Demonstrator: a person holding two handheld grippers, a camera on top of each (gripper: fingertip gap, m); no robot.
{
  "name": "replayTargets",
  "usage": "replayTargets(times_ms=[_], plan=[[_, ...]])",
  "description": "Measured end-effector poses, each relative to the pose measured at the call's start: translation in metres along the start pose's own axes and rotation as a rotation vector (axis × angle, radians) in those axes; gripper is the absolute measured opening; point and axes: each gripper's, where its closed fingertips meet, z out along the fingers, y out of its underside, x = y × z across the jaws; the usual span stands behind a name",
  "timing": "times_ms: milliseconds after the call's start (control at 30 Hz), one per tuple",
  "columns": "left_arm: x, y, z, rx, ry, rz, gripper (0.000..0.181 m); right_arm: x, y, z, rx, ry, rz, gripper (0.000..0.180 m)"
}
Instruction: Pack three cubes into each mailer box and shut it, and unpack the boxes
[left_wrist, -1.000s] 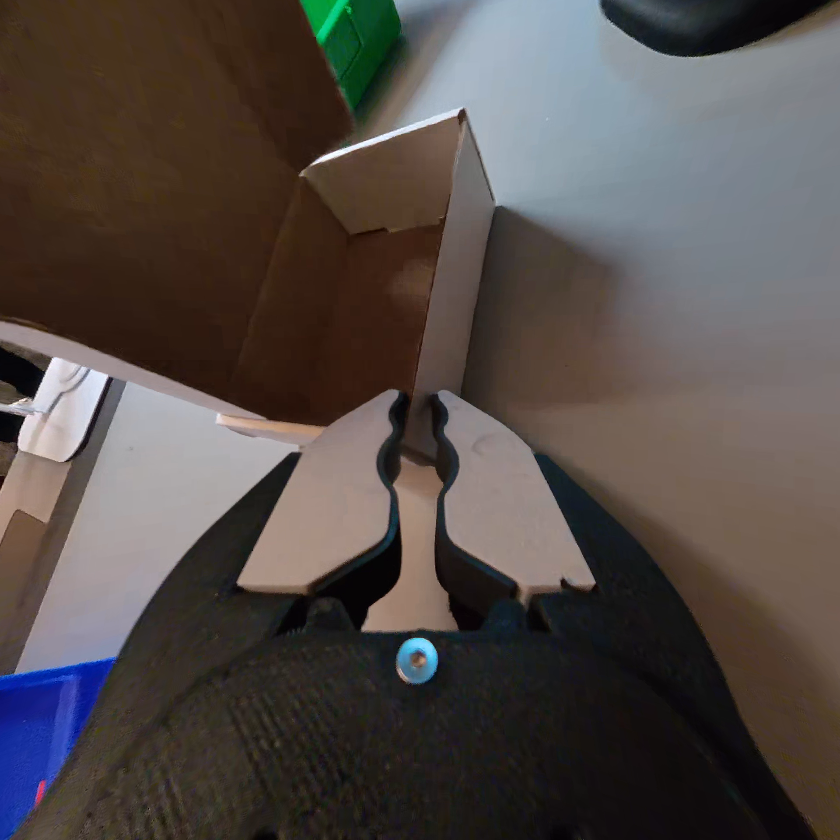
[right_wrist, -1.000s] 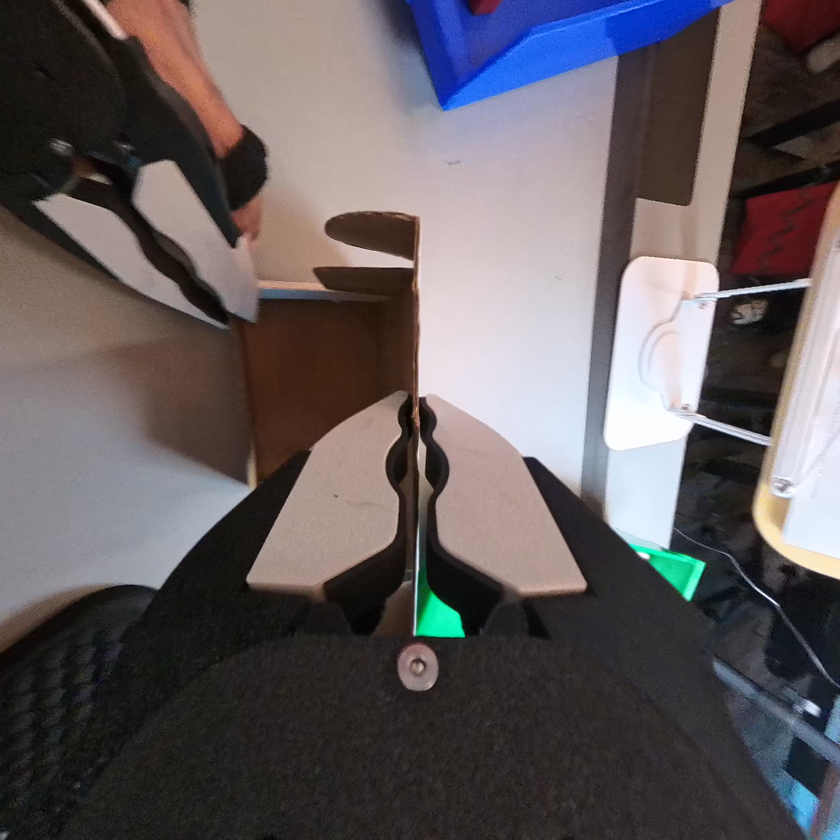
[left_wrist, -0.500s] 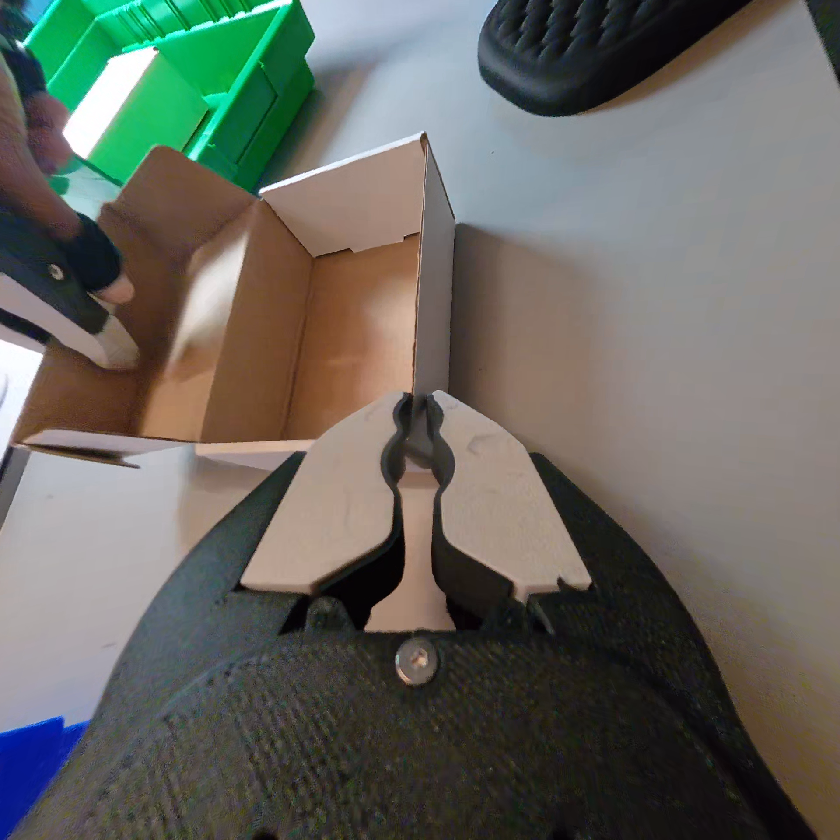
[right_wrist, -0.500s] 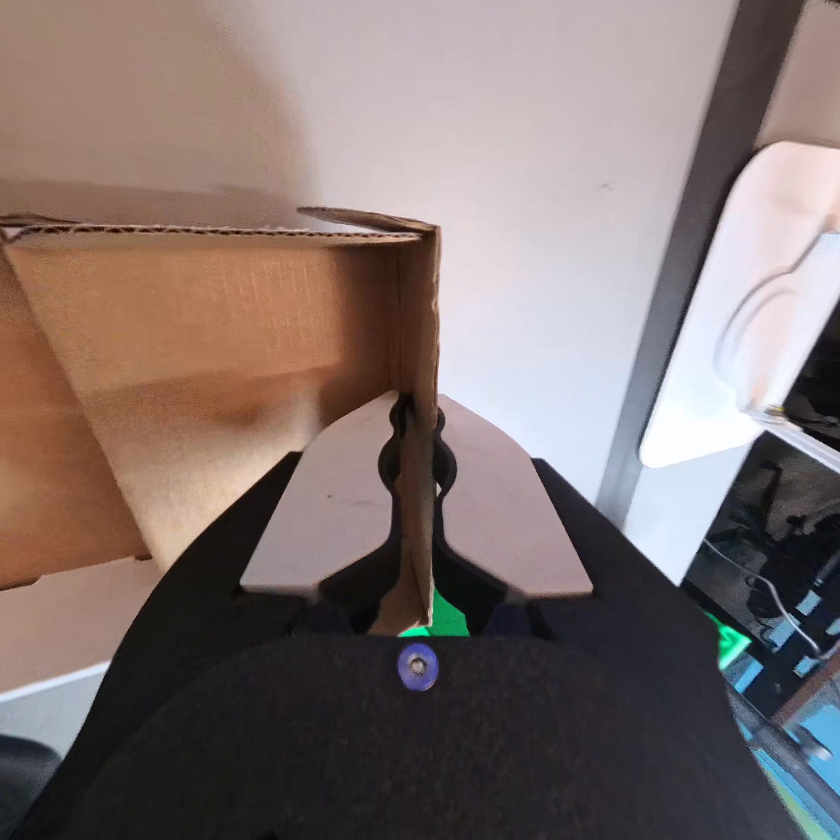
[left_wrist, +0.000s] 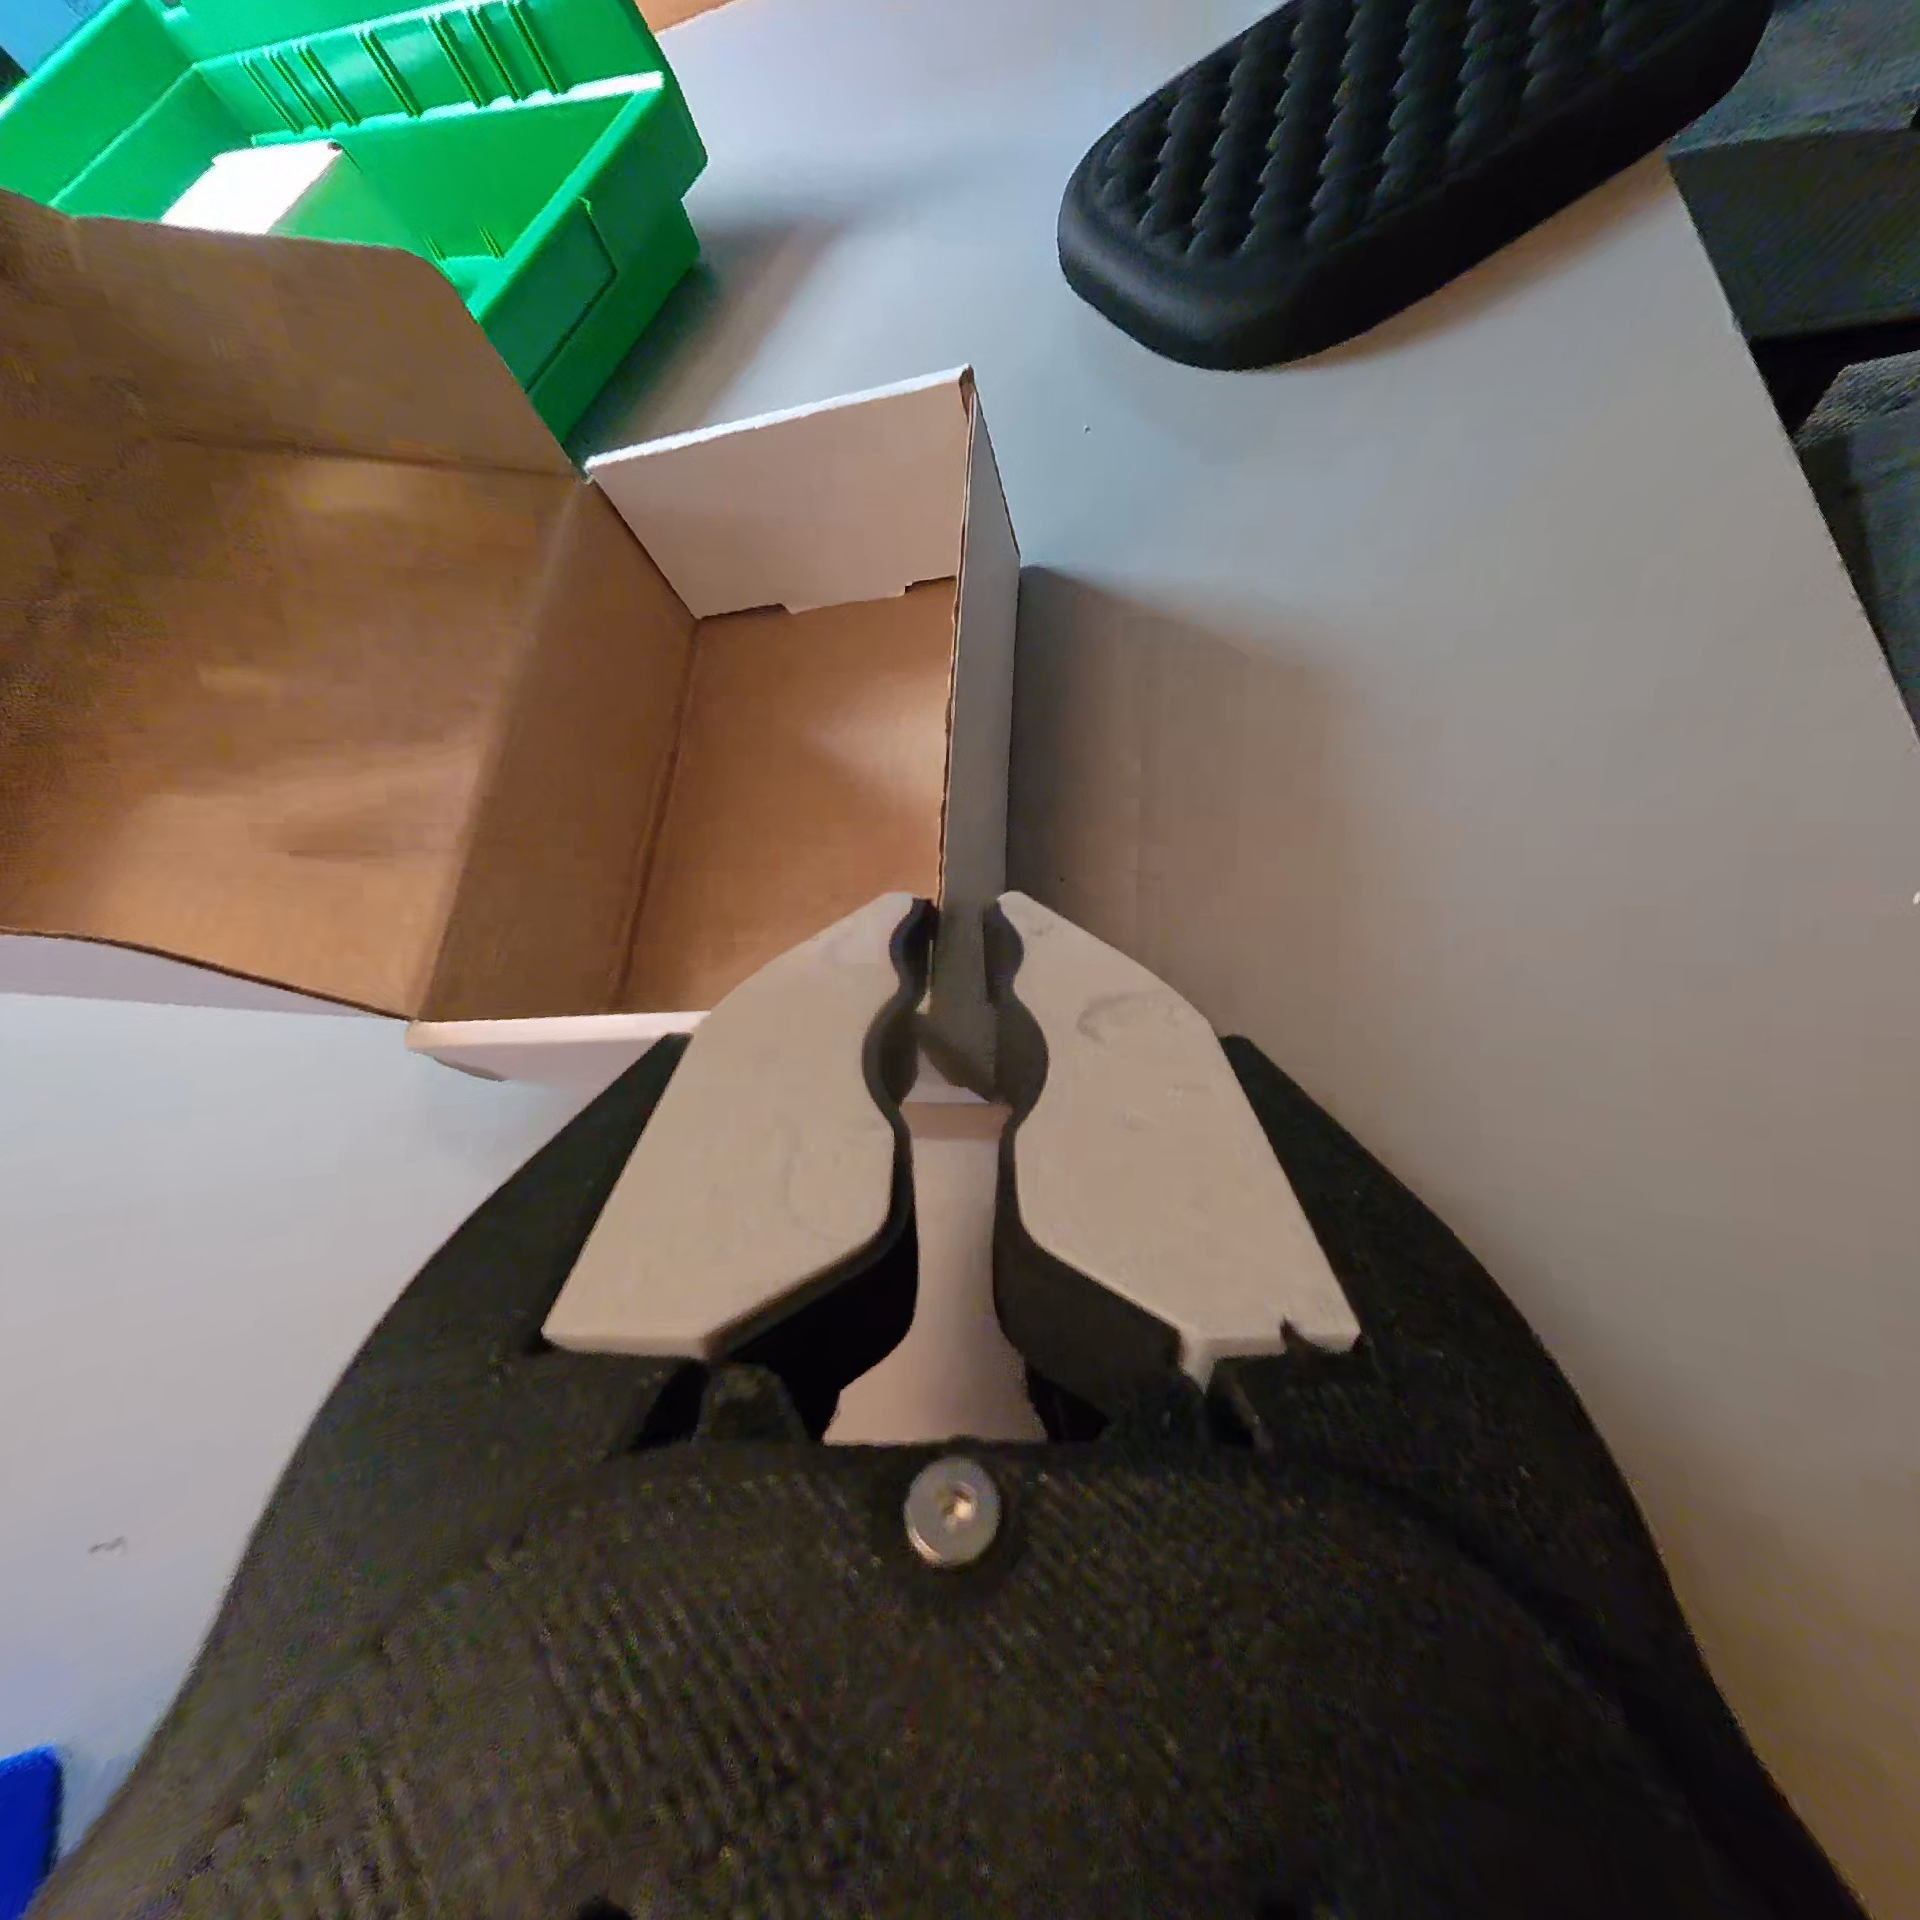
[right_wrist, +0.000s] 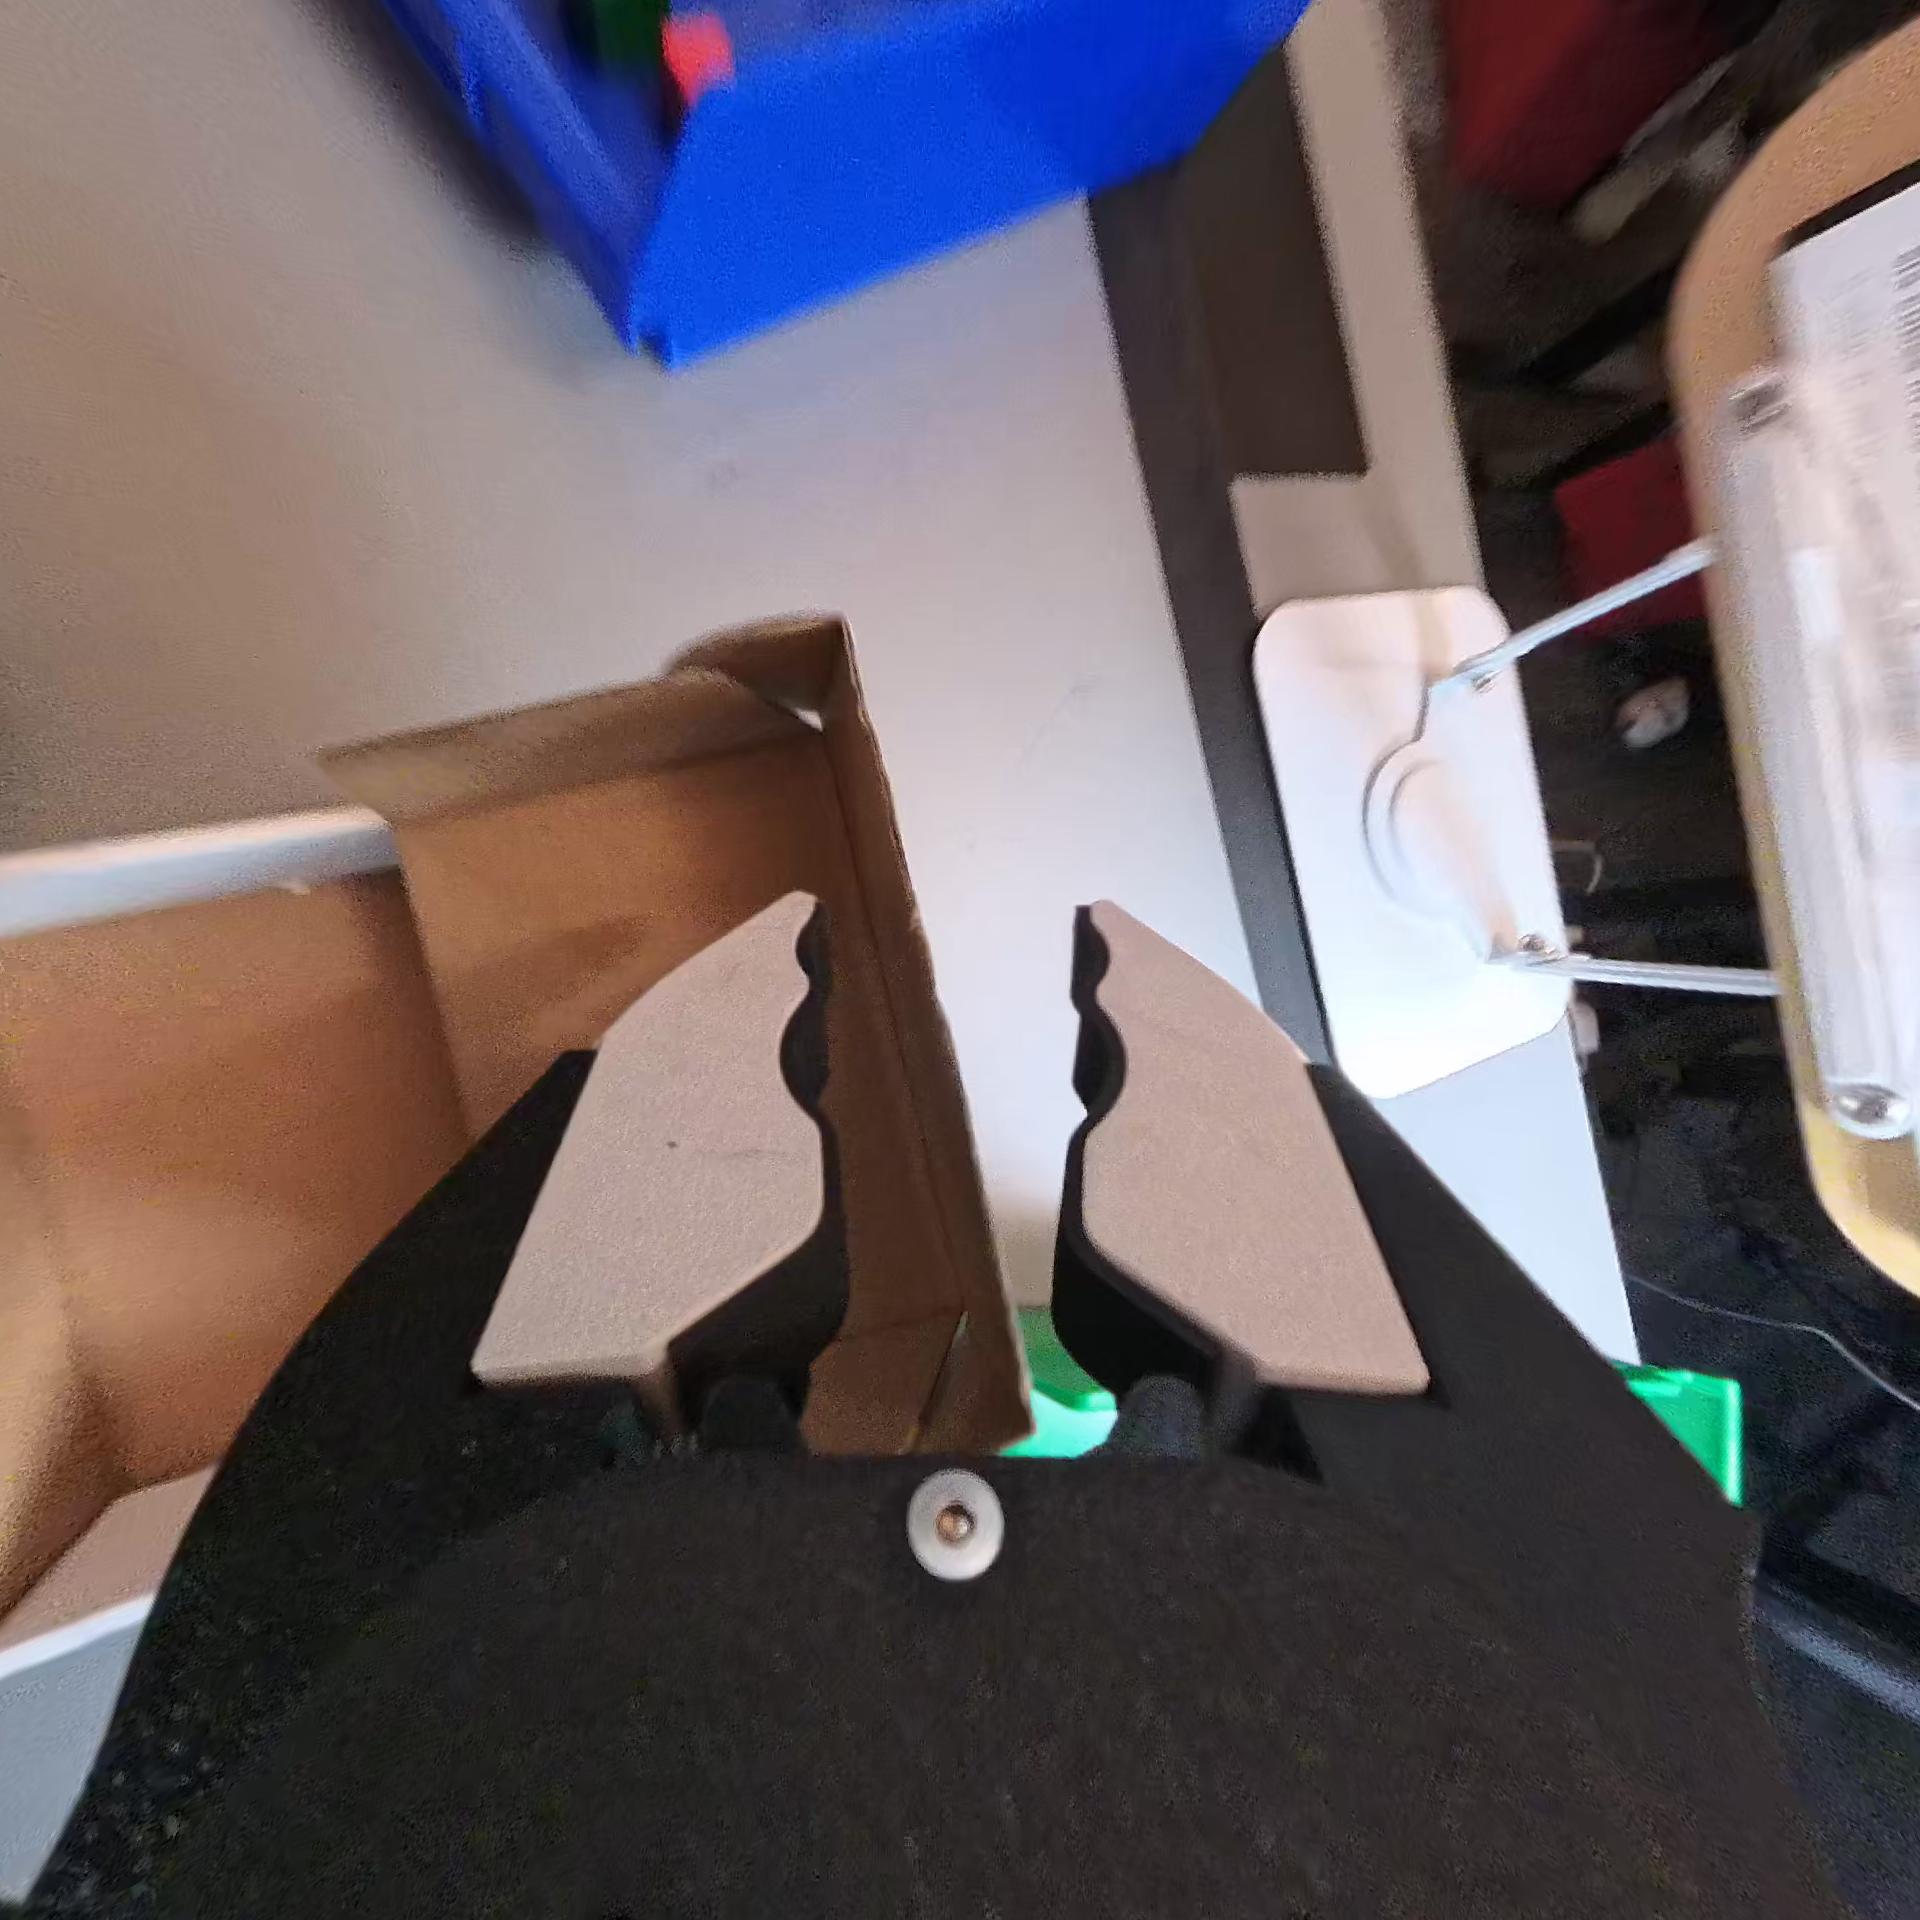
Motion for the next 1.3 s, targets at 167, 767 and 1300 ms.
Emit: replayTargets(times_ms=[167, 767, 1300], plan=[[-0.004, -0.013, -0.016, 0.102, 0.055, -0.086, 0.019, -0.012, -0.021, -0.074, 0.344, 0.061, 0.129, 0.048], [-0.213, 0.148, -0.217, -0.643, -0.356, -0.339, 0.041, -0.104, 0.128, -0.1, 0.549, 0.127, 0.44, 0.047], [-0.188, 0.237, -0.221, -1.127, 0.009, -0.45, 0.042, -0.109, 0.144, -0.096, 0.568, 0.136, 0.458, 0.043]])
